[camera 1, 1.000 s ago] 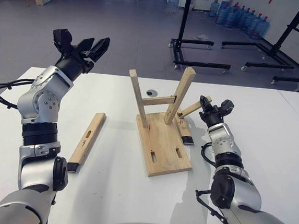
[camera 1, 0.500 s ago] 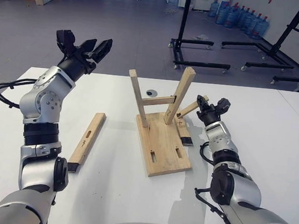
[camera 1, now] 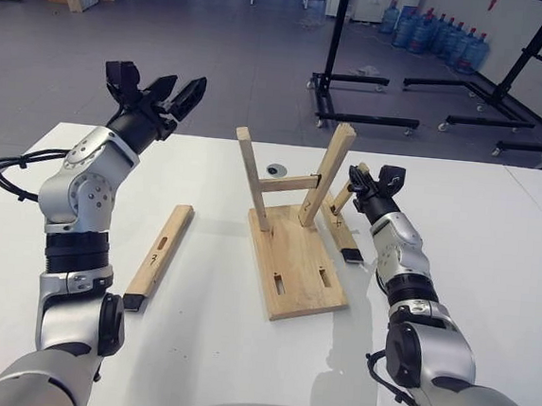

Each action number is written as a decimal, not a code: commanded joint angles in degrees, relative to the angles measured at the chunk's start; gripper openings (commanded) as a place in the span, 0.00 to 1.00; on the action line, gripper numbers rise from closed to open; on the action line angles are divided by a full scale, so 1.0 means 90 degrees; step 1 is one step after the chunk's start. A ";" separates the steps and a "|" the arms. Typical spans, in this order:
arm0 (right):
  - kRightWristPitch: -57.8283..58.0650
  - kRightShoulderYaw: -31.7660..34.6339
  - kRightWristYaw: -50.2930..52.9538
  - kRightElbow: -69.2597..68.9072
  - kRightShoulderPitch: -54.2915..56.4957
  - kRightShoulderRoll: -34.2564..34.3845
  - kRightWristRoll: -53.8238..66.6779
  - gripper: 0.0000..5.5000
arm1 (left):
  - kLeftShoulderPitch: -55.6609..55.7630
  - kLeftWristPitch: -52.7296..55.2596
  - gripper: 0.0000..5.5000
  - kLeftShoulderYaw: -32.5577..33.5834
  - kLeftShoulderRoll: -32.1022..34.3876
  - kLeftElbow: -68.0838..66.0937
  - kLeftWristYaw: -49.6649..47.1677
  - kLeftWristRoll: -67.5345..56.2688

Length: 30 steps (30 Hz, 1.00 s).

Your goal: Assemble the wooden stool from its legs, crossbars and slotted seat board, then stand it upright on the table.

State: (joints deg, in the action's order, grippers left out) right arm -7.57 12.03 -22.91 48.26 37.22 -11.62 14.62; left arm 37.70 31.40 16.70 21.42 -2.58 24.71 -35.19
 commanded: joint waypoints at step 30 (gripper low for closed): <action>0.1747 -0.0028 0.0180 -0.3243 -0.0861 -0.0430 0.0316 0.55 | -0.0263 -0.0202 0.70 -0.0106 -0.0113 0.0279 -0.0140 0.0135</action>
State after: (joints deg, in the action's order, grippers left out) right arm 3.76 10.36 -22.57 25.70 30.57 -14.02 15.89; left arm 35.51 29.91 15.93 20.39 -0.26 23.60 -34.45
